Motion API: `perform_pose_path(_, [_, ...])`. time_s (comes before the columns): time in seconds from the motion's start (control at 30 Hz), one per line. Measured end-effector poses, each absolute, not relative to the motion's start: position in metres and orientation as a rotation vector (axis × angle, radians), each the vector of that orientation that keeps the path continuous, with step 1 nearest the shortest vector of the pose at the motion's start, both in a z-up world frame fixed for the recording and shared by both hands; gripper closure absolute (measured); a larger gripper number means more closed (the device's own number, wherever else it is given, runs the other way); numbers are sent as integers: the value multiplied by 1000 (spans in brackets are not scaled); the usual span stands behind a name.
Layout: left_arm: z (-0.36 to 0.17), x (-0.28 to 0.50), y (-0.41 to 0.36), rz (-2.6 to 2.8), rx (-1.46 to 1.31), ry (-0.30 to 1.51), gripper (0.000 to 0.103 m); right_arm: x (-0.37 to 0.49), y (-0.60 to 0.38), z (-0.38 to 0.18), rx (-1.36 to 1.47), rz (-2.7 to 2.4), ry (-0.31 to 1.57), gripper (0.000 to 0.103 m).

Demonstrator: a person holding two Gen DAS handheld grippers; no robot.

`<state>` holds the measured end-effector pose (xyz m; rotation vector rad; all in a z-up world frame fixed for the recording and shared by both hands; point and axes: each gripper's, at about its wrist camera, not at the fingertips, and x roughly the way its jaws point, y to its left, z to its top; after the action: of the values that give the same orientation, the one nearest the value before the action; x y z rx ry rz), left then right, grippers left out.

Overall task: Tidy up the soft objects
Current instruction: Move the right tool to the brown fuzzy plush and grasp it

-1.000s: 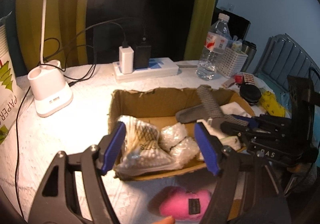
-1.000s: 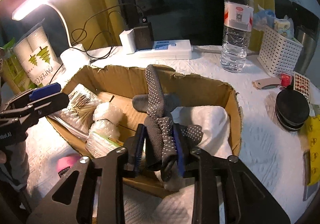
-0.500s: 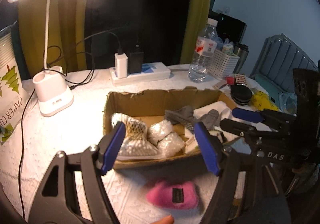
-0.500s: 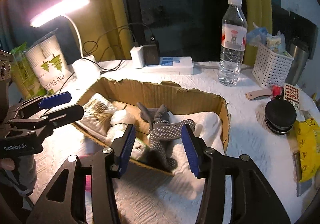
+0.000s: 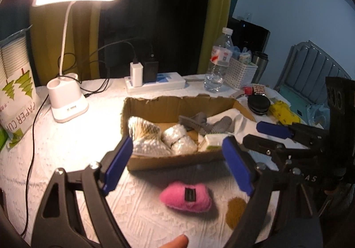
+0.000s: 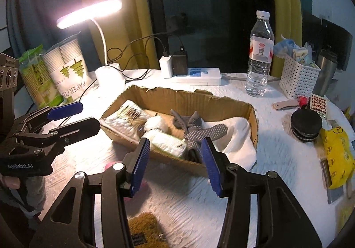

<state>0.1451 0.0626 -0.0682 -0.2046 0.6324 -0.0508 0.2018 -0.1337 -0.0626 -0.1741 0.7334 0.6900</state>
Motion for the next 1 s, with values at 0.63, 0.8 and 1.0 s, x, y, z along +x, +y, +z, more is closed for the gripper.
perform_pose_path(0.63, [-90, 100, 59, -57, -225, 658, 19, 151, -138, -86, -187, 693, 774, 43])
perform_pose_path(0.8, [-98, 93, 56, -59, -226, 675, 19, 140, -140, -99, -196, 707, 798, 43])
perform_pose_path(1.0, [-108, 88, 54, -58, -232, 700, 19, 133, -140, -113, -212, 712, 832, 43])
